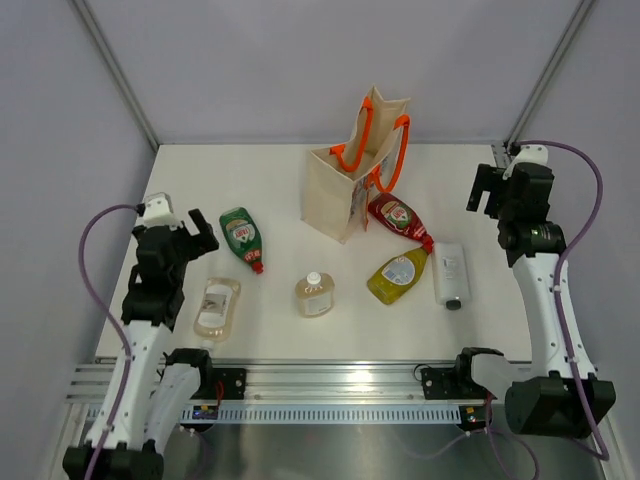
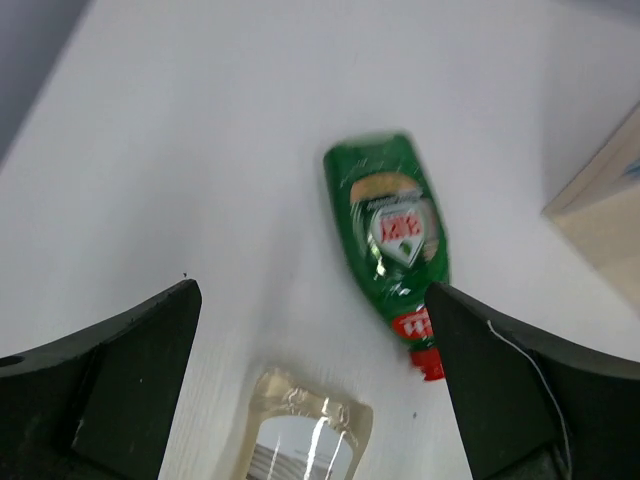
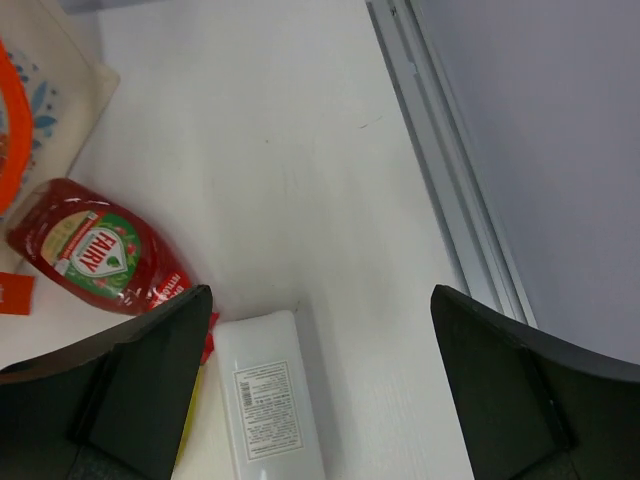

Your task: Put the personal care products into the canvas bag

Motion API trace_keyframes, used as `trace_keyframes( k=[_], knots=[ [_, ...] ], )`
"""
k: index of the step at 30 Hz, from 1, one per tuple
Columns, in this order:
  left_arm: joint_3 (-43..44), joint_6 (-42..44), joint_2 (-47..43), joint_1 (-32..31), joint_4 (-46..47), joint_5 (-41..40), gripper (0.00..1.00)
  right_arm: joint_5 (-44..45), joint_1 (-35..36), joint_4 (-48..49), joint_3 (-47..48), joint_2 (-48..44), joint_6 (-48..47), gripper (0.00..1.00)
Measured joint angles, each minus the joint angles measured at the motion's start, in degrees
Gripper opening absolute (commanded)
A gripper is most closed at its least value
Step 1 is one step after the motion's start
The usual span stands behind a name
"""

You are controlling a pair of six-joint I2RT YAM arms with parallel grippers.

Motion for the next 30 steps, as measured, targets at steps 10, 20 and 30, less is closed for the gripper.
trace_keyframes(
  k=[10, 20, 30],
  knots=[
    [0.46, 0.98, -11.8, 0.04, -1.07, 0.24, 0.99, -20.79, 0.2, -6.25, 0.81, -6.4, -11.1, 1.0],
    [-0.63, -0.07, -14.47, 0.04, -4.39, 2.27, 0.99, -65.75, 0.55, -37.83, -1.57, -6.05, -65.94, 0.99],
    [-0.7, -1.81, -14.43, 0.04, -5.03, 13.05, 0.99, -72.63, 4.02, -47.12, -2.69, 8.79, -103.78, 0.99]
  ],
)
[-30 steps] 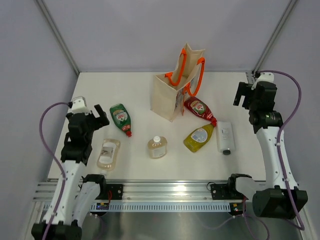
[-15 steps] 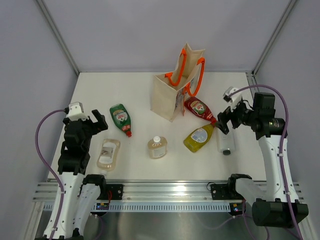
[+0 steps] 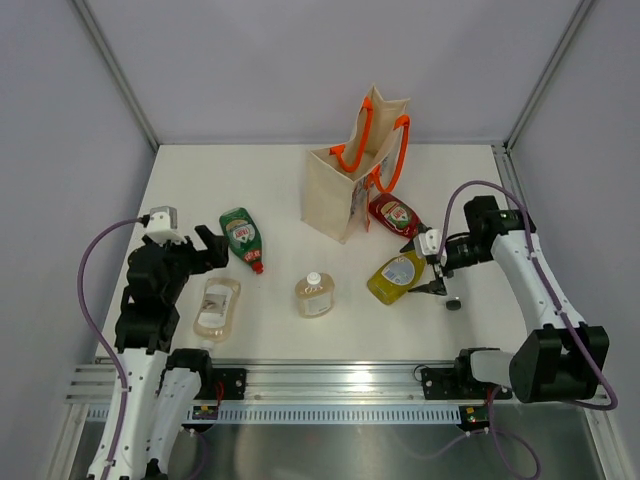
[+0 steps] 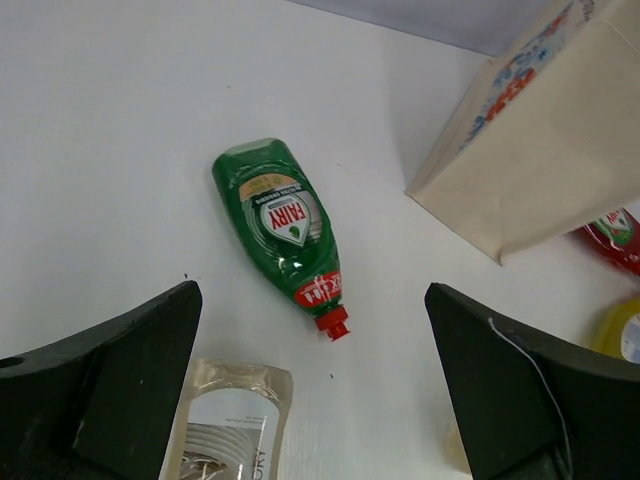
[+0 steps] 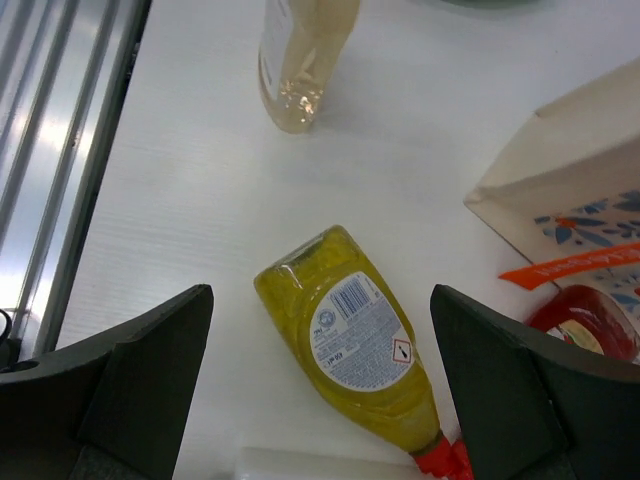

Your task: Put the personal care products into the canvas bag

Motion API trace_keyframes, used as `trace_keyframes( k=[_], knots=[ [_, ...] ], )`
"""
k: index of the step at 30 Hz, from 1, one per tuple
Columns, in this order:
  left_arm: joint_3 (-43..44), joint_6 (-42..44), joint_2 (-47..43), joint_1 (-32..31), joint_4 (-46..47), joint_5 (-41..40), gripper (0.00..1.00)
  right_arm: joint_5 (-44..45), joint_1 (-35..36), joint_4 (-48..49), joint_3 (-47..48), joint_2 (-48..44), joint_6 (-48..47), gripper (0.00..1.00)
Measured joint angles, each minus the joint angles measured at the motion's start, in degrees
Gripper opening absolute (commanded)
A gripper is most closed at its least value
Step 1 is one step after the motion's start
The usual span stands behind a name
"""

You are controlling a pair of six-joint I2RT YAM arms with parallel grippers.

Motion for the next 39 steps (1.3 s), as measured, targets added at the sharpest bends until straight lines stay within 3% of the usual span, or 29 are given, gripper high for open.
trace_keyframes(
  k=[5, 10, 16, 20, 29, 33, 36, 37, 39],
  knots=[
    [-1.75, -0.94, 0.13, 0.0, 2.97, 9.46, 0.99, 1.14, 11.72, 3.72, -0.87, 0.04, 7.08, 0.98],
    [-2.25, -1.44, 2.54, 0.0, 3.69, 14.14, 0.99, 5.68, 25.77, 23.52, -7.37, 0.31, 31.47, 0.99],
    [-2.25, -1.38, 3.32, 0.0, 2.36, 14.8, 0.99, 13.49, 34.32, 46.4, -9.66, 5.77, 54.77, 0.99],
    [-2.25, -1.2, 3.23, 0.0, 2.21, 14.78, 0.99, 15.82, 36.89, 53.77, -9.73, 9.03, 59.45, 0.99],
    [-2.25, -0.66, 3.23, 0.0, 1.55, 14.03, 0.99, 15.37, 43.52, 61.24, -7.08, 18.43, 60.54, 0.97],
    [-2.25, -0.11, 3.23, 0.0, 0.39, 13.27, 0.99, 13.0, 43.85, 62.84, -3.65, 22.25, 60.52, 0.8],
    [-2.25, 0.26, 3.23, 0.0, -0.09, 12.55, 0.99, 10.03, 43.87, 62.75, -1.81, 23.56, 60.04, 0.58],
    [-2.25, 0.33, 3.21, 0.0, -0.17, 12.26, 0.99, 9.46, 43.87, 62.64, -1.68, 23.58, 60.19, 0.43],
    [-2.25, 0.48, 2.91, 0.0, -0.42, 11.58, 0.99, 8.96, 43.82, 62.58, -1.44, 23.69, 60.17, 0.28]
  ],
)
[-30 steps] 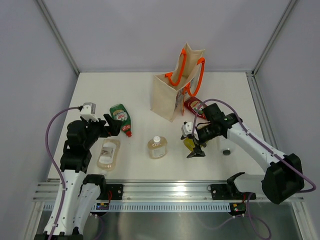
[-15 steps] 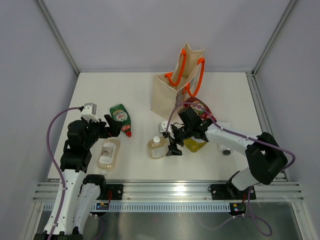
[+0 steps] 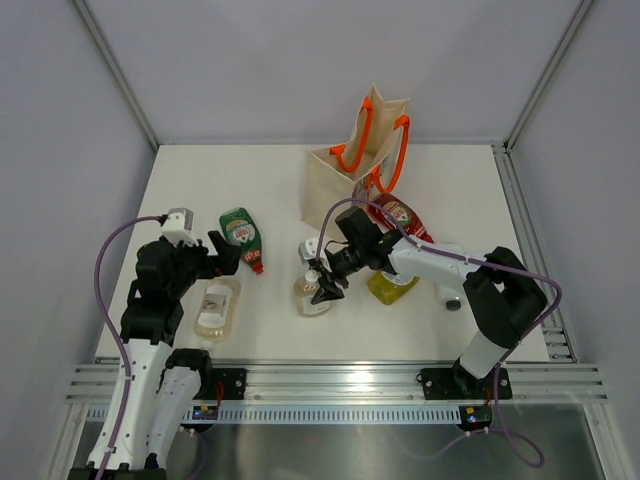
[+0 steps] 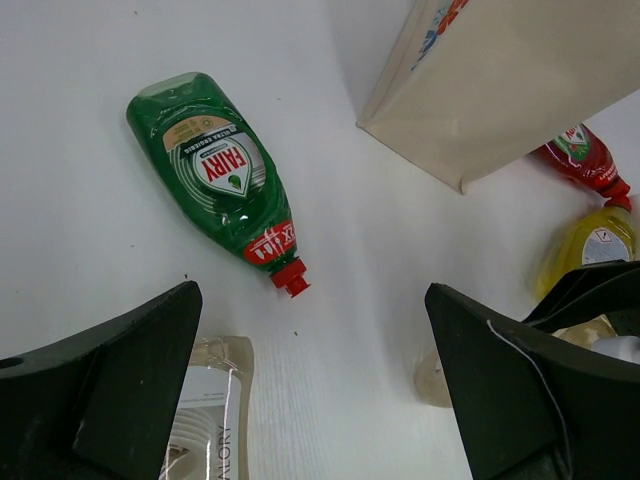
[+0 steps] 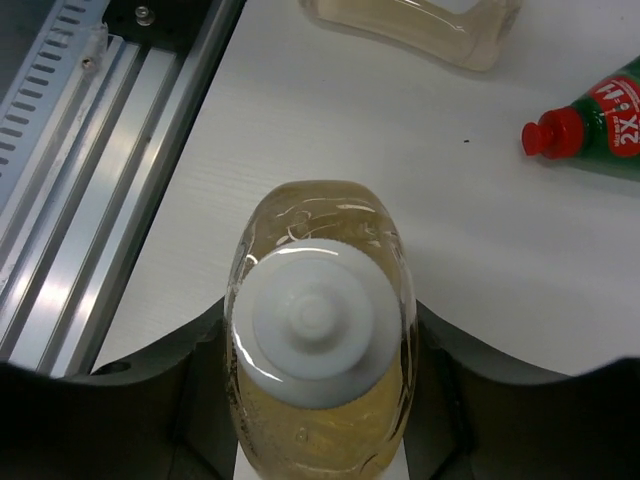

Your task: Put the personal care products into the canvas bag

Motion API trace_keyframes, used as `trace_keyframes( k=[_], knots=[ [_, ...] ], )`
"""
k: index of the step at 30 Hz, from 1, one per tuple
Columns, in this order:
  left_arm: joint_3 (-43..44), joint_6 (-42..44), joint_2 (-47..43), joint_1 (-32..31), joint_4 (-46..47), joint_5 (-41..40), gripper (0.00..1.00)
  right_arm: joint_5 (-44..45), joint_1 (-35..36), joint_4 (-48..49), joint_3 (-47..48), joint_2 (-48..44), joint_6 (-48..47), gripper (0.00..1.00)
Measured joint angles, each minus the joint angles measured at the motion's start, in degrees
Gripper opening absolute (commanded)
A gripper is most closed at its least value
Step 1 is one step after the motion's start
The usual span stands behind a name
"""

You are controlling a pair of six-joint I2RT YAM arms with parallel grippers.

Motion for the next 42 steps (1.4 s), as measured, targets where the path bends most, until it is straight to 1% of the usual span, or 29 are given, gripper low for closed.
trace_keyframes(
  k=[1, 3, 6, 10, 15, 19, 21, 24, 26, 29, 31, 33, 35, 39, 42],
  knots=[
    [0.0, 0.13, -0.2, 0.0, -0.04, -0.39, 0.99, -0.39, 0.0, -0.57, 0.13, 0.09, 0.11, 0.12],
    [0.0, 0.35, -0.66, 0.0, -0.26, -1.18, 0.99, -0.7, 0.02, -1.77, 0.72, 0.26, 0.42, 0.01],
    [0.0, 0.74, -1.18, 0.0, -0.37, -1.99, 0.99, -0.42, -0.11, -4.13, 1.81, 0.39, 2.16, 0.0],
    [0.0, 0.85, -1.25, 0.0, -0.35, -2.51, 0.99, 0.07, -1.09, -4.74, 2.51, 0.33, 9.29, 0.0],
    [0.0, 0.63, 1.27, 0.0, -0.04, -2.82, 0.99, 1.07, -4.98, -3.15, 3.67, -1.62, 23.63, 0.0],
    [0.0, -0.9, 4.07, 0.0, 0.57, -3.08, 0.99, 1.14, -7.56, -0.17, 4.17, -6.27, 34.6, 0.0],
    [0.0, -2.36, 5.29, 0.0, 1.33, -3.23, 0.99, 1.03, -8.24, 0.7, 5.97, -8.7, 40.3, 0.0],
    [-0.04, -4.94, 6.27, 0.0, 3.17, -3.23, 0.99, 0.63, -9.64, 1.27, 11.8, -10.86, 47.04, 0.0],
    [-0.2, -6.78, 6.93, 0.0, 4.92, -3.17, 0.99, 0.74, -12.48, 1.46, 17.75, -11.13, 50.9, 0.0],
    [-0.68, -8.96, 8.04, 0.0, 6.73, -2.97, 0.99, 1.97, -20.22, 1.75, 28.0, -10.29, 55.01, 0.0],
    [-1.05, -9.92, 8.55, 0.0, 7.58, -2.86, 0.99, 4.39, -25.94, 1.81, 35.01, -8.57, 56.52, 0.0],
    [-1.42, -10.6, 8.72, 0.02, 7.89, -2.8, 0.99, 8.46, -30.84, 1.86, 41.68, -5.9, 57.37, 0.0],
    [-1.66, -11.06, 8.72, 0.02, 7.98, -2.78, 0.99, 14.53, -34.29, 1.51, 47.17, -2.71, 58.12, 0.0],
    [-2.25, -11.74, 8.72, 0.02, 8.7, -2.78, 0.99, 25.07, -36.37, -0.09, 55.91, 5.33, 58.84, 0.0],
    [-2.71, -12.28, 8.72, 0.02, 8.74, -2.78, 0.99, 29.09, -36.24, -1.05, 59.95, 12.15, 58.75, 0.0]
  ],
)
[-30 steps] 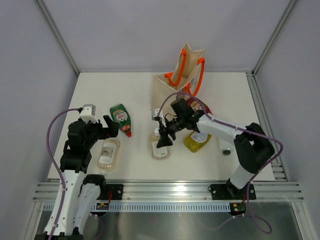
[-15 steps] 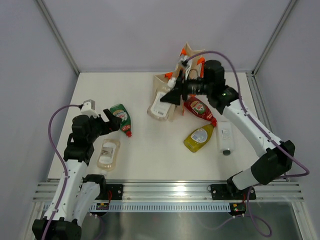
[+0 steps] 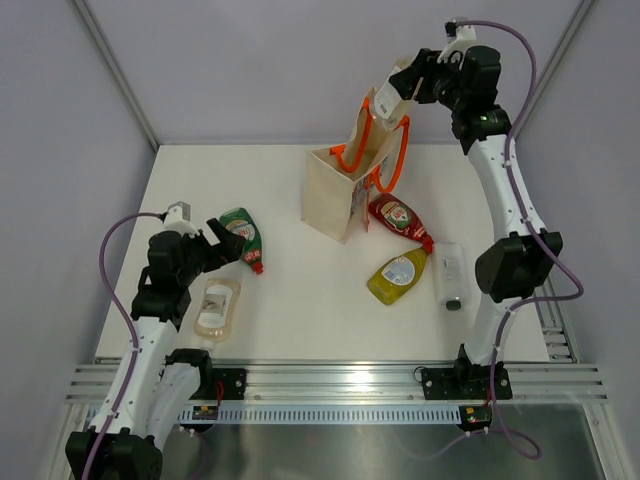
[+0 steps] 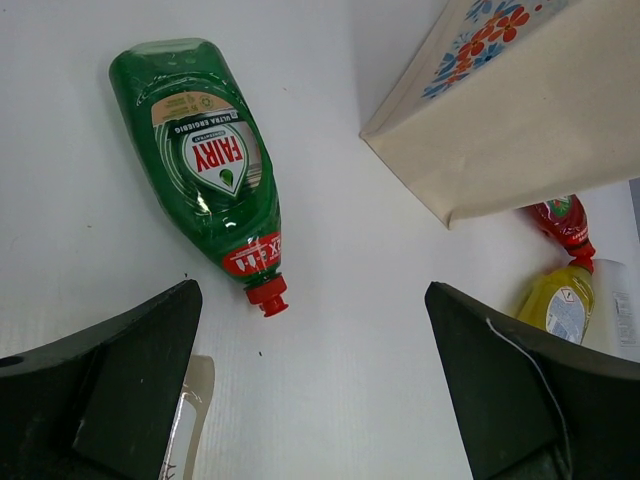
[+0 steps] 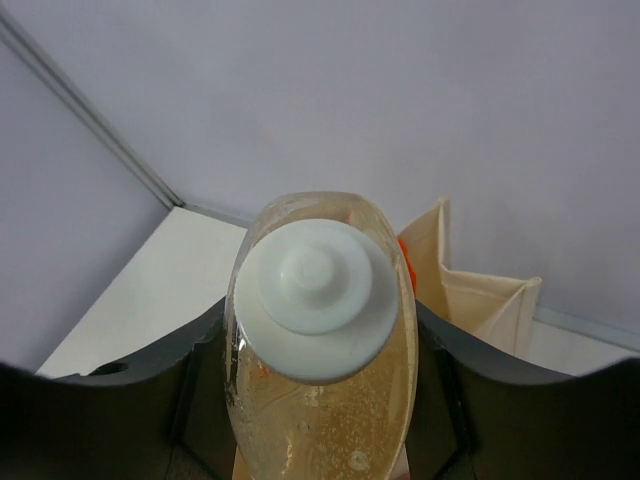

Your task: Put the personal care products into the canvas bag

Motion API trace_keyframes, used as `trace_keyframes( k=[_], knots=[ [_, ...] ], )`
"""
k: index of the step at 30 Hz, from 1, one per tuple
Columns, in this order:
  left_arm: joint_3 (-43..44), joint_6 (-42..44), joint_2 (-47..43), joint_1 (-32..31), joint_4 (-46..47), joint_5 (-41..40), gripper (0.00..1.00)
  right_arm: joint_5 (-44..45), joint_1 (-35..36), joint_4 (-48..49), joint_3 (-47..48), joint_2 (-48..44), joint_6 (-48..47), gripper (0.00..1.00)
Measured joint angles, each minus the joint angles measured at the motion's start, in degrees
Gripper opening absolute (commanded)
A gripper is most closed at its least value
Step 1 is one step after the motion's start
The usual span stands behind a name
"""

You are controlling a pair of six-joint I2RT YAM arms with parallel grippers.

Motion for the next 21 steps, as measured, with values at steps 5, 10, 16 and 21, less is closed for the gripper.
trace_keyframes(
  k=[5, 10, 16, 21],
  knots=[
    [-0.66, -0.79, 0.0, 0.11, 0.33, 0.0, 0.99, 4.83, 0.5, -3.3, 4.79, 11.32, -1.64, 0.0],
    [-0.81, -1.79, 0.44, 0.11, 1.25, 0.07, 0.99, 9.62, 1.84, -4.92, 4.72, 16.96, -7.5, 0.0],
    [-1.25, -3.04, 3.54, 0.22, 2.51, 0.31, 0.99, 17.53, 9.46, 2.62, -1.79, 17.46, -20.63, 0.0],
    [-2.29, -5.03, 5.11, 0.26, 3.41, 0.42, 0.99, 19.15, 14.43, 6.16, -4.57, 18.86, -23.56, 0.11]
  ],
)
